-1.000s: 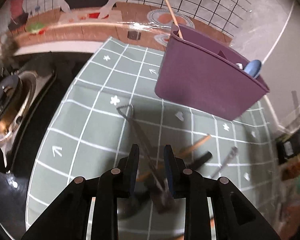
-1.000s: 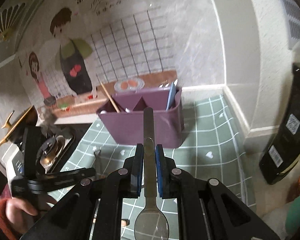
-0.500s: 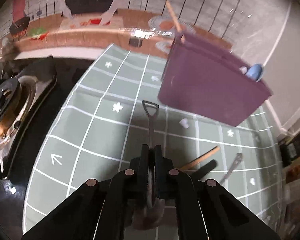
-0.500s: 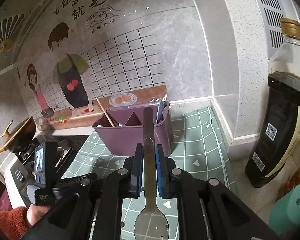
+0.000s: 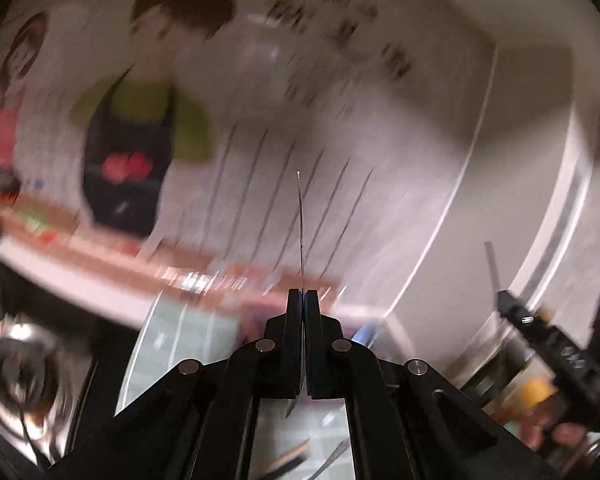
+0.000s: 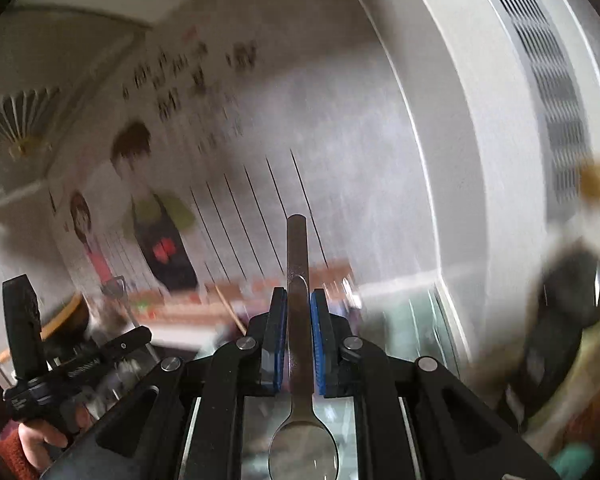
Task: Organize utensils
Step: 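Lift both held utensils into the purple holder and open both tools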
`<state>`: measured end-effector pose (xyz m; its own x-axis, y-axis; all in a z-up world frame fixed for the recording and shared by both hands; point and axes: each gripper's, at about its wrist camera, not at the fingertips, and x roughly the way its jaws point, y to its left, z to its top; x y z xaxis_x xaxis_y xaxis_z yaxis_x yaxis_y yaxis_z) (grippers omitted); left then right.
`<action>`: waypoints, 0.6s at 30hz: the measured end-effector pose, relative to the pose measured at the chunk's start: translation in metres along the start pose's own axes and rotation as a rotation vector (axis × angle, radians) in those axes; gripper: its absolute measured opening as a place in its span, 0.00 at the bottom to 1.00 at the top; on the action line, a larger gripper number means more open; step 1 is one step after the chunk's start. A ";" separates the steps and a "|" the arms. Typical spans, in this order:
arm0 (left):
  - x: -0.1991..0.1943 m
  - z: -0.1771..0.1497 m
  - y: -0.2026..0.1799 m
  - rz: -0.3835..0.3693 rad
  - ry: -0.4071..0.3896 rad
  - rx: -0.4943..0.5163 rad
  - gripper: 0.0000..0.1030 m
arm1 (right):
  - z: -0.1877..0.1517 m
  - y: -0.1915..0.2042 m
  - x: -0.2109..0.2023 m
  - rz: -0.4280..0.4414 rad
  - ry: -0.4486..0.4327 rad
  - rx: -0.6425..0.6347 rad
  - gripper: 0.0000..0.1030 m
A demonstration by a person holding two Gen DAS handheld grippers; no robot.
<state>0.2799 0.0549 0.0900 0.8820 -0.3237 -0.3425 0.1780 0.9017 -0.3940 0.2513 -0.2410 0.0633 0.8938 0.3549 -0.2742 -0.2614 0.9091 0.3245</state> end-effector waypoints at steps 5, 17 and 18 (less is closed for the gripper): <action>0.020 0.040 -0.008 -0.077 -0.003 0.012 0.01 | 0.047 0.010 0.019 0.053 -0.067 -0.004 0.11; 0.118 -0.002 0.017 -0.073 0.103 -0.014 0.01 | 0.013 -0.002 0.117 0.069 -0.023 0.024 0.11; 0.123 -0.006 0.020 -0.073 0.108 -0.019 0.01 | 0.005 -0.005 0.126 0.057 -0.022 0.025 0.11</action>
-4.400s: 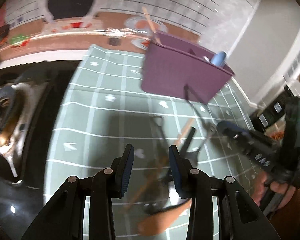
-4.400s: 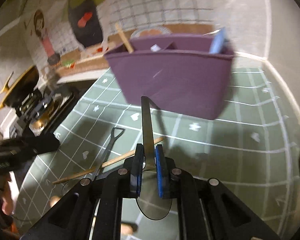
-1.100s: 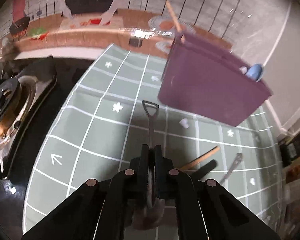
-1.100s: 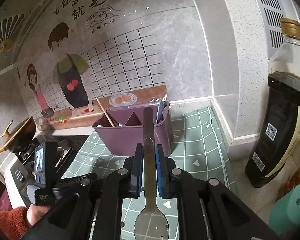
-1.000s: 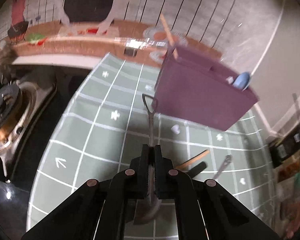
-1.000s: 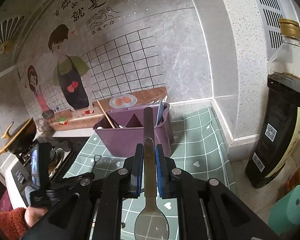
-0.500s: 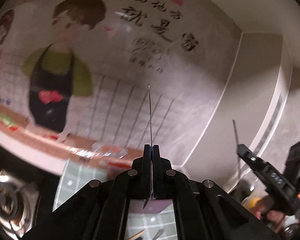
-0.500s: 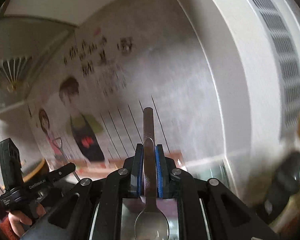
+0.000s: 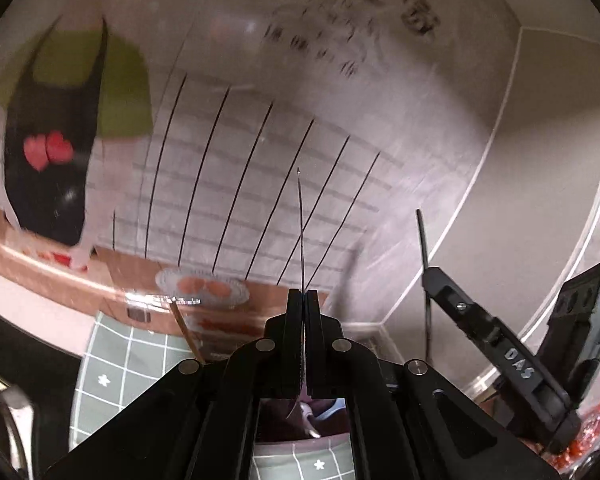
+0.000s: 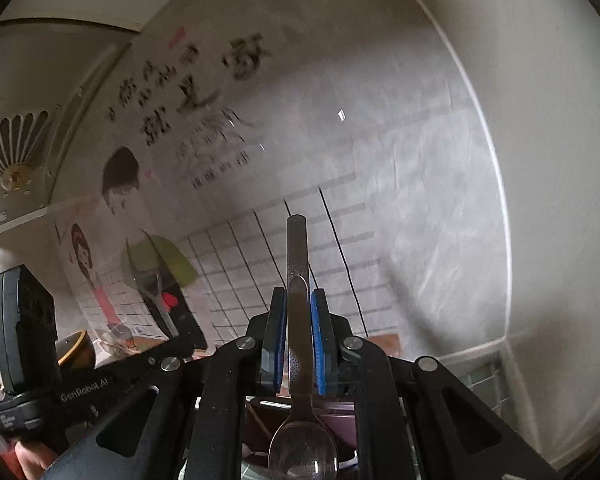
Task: Organize utensils
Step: 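Lift both held utensils into the purple holder and open both tools, then grasp the brown wooden spoon on the mat with the right tool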
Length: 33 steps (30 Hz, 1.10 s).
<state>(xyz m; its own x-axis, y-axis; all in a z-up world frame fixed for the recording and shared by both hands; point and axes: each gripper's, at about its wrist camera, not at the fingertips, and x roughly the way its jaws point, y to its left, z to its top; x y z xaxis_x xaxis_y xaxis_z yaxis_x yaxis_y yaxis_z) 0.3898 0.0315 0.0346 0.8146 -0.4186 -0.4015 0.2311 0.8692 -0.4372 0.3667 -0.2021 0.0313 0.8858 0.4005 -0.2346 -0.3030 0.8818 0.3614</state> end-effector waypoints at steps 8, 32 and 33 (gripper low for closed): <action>0.029 -0.024 0.017 -0.026 0.061 -0.018 0.03 | -0.043 -0.015 0.033 -0.041 0.008 -0.017 0.12; -0.082 -0.095 0.022 0.252 0.261 0.094 0.40 | -0.092 0.015 -0.067 0.095 0.348 -0.176 0.15; -0.088 -0.101 0.026 0.259 0.269 0.088 0.40 | -0.102 0.020 -0.069 0.126 0.388 -0.195 0.15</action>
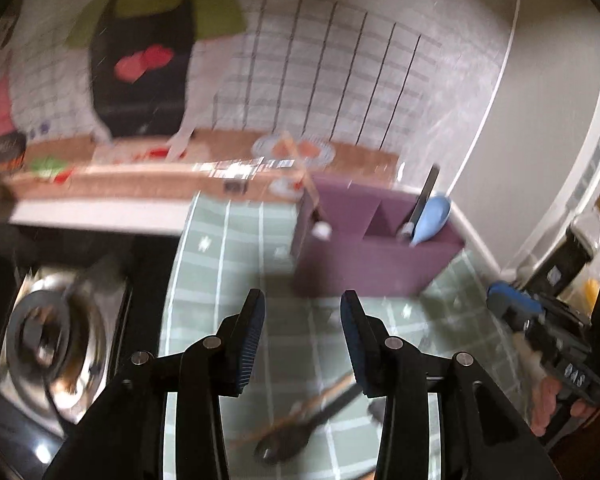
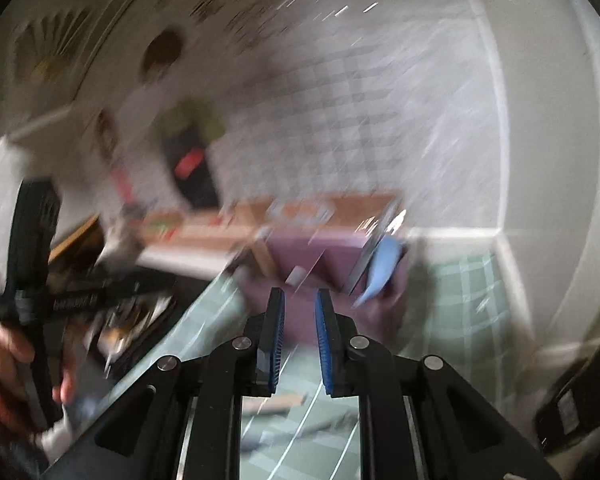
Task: Organize utensils
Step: 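Grasp the brown wooden spoon on the mat with the right tool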
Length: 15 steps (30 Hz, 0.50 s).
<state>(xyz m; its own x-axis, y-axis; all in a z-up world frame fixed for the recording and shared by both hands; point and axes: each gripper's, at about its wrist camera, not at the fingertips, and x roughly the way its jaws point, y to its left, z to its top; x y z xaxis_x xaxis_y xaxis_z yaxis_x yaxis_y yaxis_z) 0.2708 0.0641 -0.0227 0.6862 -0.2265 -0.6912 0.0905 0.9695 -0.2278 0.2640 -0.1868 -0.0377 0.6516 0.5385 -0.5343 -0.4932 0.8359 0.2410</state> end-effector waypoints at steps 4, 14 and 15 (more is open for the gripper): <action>-0.010 -0.026 0.014 0.017 0.030 -0.023 0.40 | -0.035 0.031 0.013 0.121 0.153 -0.107 0.15; -0.038 -0.052 0.047 0.017 0.036 -0.127 0.40 | -0.100 0.095 0.043 0.346 0.420 -0.367 0.15; -0.042 -0.054 0.049 0.014 0.032 -0.132 0.40 | -0.103 0.100 0.044 0.353 0.430 -0.394 0.15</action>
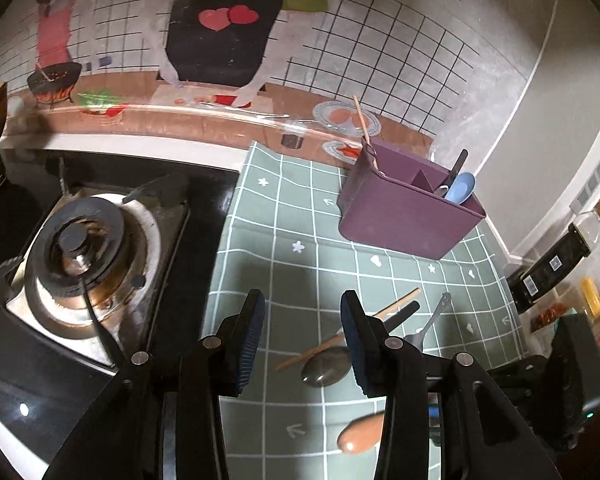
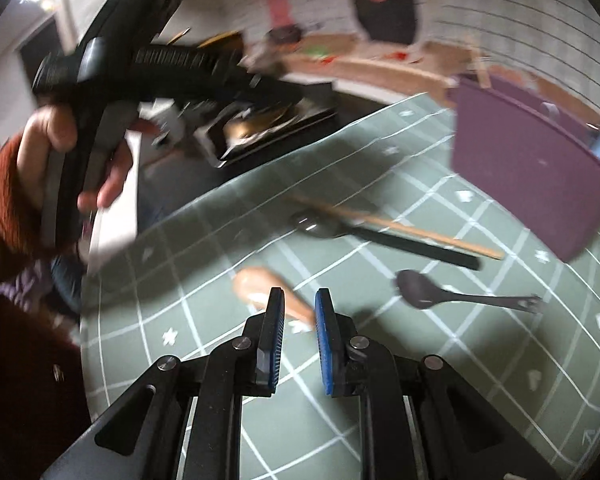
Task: Organize utensils
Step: 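Grasp the brown wooden spoon on the mat with the right tool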
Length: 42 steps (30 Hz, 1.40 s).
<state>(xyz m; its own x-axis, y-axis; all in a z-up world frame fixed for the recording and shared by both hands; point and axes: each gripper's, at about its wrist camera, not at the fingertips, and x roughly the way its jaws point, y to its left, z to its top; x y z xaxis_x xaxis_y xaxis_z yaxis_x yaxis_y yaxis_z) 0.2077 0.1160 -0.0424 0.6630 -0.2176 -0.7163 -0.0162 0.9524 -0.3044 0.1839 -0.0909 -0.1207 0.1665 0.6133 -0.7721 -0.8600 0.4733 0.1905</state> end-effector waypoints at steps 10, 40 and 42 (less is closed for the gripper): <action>-0.017 -0.017 0.017 0.007 0.007 -0.042 0.40 | 0.009 0.009 0.024 -0.014 0.077 -0.155 0.15; -0.003 -0.012 0.006 -0.049 0.020 0.014 0.40 | 0.012 -0.002 0.011 -0.074 -0.023 0.005 0.05; -0.003 -0.011 0.007 -0.049 0.021 0.013 0.40 | 0.010 -0.003 0.014 -0.027 -0.017 0.017 0.07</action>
<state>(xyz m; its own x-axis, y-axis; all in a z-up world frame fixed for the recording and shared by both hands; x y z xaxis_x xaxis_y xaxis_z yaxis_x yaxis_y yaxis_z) 0.1972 0.1206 -0.0493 0.6466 -0.2688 -0.7139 0.0258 0.9430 -0.3317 0.1936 -0.0781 -0.1262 0.1983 0.6109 -0.7665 -0.8469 0.5005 0.1797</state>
